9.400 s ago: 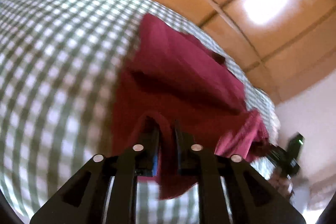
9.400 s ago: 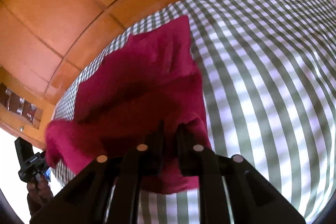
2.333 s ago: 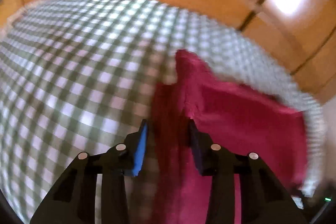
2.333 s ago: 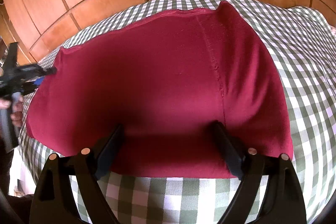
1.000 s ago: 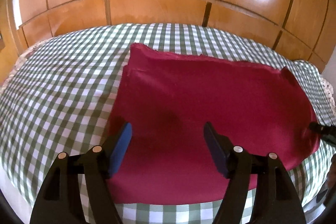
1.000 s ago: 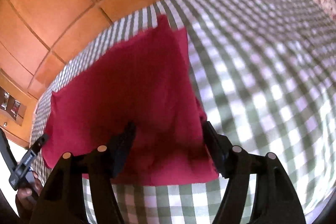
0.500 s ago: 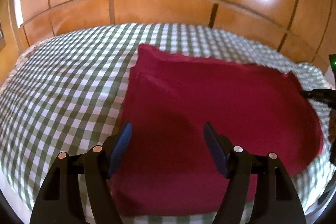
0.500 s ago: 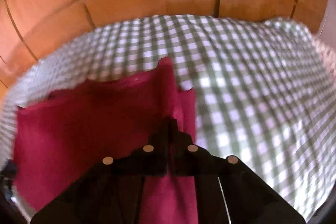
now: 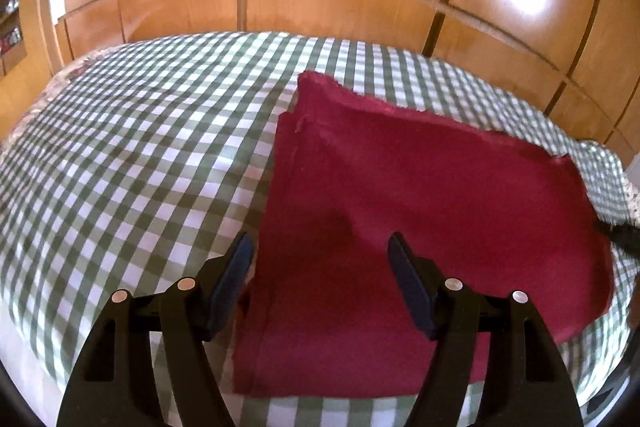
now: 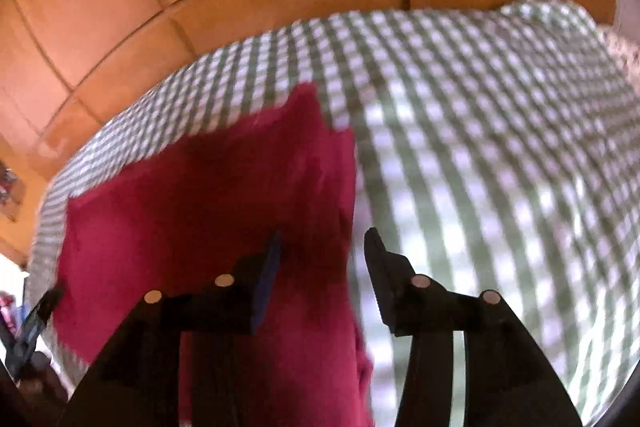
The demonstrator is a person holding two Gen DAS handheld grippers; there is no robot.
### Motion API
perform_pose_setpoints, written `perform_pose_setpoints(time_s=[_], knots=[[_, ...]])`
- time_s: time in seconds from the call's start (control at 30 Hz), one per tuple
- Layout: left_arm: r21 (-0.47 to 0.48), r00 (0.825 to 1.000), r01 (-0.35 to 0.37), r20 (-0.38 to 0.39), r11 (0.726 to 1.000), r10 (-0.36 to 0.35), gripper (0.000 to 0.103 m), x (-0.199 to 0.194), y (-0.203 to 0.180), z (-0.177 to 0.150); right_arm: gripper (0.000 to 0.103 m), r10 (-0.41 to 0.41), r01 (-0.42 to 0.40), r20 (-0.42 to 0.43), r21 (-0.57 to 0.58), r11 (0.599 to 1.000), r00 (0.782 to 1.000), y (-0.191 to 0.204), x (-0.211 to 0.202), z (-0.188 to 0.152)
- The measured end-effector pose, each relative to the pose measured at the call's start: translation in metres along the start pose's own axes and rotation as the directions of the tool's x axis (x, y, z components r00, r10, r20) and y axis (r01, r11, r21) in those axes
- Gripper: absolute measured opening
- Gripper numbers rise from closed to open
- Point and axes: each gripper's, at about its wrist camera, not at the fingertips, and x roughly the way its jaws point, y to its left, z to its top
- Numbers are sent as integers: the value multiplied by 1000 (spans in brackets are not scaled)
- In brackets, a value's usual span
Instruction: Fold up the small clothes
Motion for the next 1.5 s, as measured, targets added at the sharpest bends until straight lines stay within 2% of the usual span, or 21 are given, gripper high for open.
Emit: perform_pose_setpoints(time_s=[0.17, 0.27, 0.47, 0.57, 0.7, 0.93, 1.03, 1.1, 1.17, 1.23, 1.37, 1.5], knots=[[35, 1000, 4, 9, 999, -4, 70, -9, -11, -6, 61, 105, -101, -59, 63, 993, 993, -14, -4, -45], [47, 1000, 15, 8, 999, -15, 70, -11, -15, -9, 62, 97, -95, -50, 56, 994, 994, -12, -6, -55], [68, 999, 33, 1, 997, -34, 70, -11, -20, -13, 24, 71, -70, -77, 10, 997, 995, 11, -2, -49], [65, 999, 46, -10, 997, -46, 70, -10, -19, -15, 18, 66, -67, -60, -15, 998, 996, 25, -6, -43], [67, 998, 57, -12, 996, -57, 70, -9, -18, -16, 16, 96, -97, -31, -54, 994, 995, 50, -21, -32], [33, 995, 100, -21, 994, -99, 70, -12, -11, -13, 14, 228, -223, 0, -205, 953, 974, 131, -45, -15], [-22, 983, 177, -38, 984, -177, 70, -15, 3, -10, 13, 273, -271, -32, -277, 922, 961, 176, -36, -18], [-71, 969, 241, -45, 968, -244, 70, -16, 14, -8, 12, 290, -296, -69, -322, 899, 955, 206, -21, -24], [-123, 952, 295, -45, 948, -302, 70, -17, 28, -5, 12, 286, -303, -101, -365, 881, 953, 227, -8, -36], [-150, 944, 319, -38, 936, -328, 70, -19, 35, -4, 12, 271, -305, -143, -387, 870, 952, 242, 12, -47], [-138, 942, 326, -36, 935, -333, 70, -23, 38, 0, 12, 250, -292, -154, -412, 863, 956, 245, 28, -58], [-156, 920, 379, -46, 912, -390, 71, -20, 34, 8, 15, 277, -305, -129, -443, 843, 952, 240, 13, -58]])
